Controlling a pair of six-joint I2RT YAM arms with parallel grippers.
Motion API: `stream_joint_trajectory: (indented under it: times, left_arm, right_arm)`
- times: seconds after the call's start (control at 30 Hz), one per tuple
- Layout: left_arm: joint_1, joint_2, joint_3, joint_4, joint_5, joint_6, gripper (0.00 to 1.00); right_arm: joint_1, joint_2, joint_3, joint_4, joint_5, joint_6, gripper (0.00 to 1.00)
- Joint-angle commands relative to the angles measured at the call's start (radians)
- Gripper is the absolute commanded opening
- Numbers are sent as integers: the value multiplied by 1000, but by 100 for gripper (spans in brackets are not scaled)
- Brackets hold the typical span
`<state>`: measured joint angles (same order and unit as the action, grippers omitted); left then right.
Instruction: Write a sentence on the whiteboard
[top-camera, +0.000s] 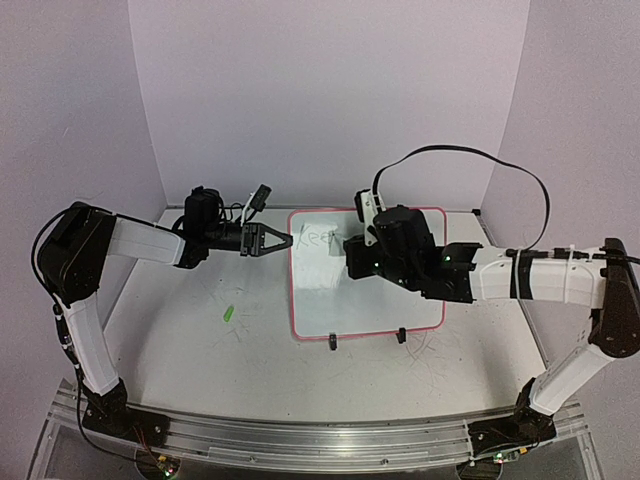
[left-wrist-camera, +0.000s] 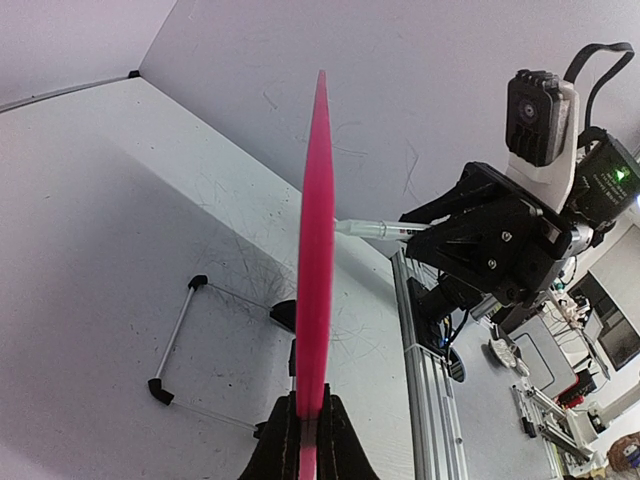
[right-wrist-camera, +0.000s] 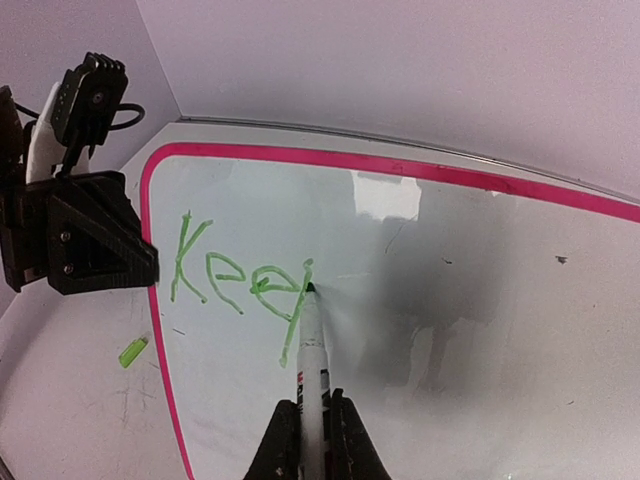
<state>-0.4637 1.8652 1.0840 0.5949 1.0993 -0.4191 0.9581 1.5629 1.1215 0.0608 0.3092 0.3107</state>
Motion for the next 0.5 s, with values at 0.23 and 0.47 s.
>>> stream_joint_trajectory:
  times: [0.23, 0.47]
  left_arm:
    - [-7, -49, 7, 19, 46, 2, 0]
    - [-7, -49, 7, 18, 46, 2, 0]
  right_arm:
    - [-7, 11, 38, 19, 79, 5, 0]
    - [-8, -7, 23, -4, 104, 24, 0]
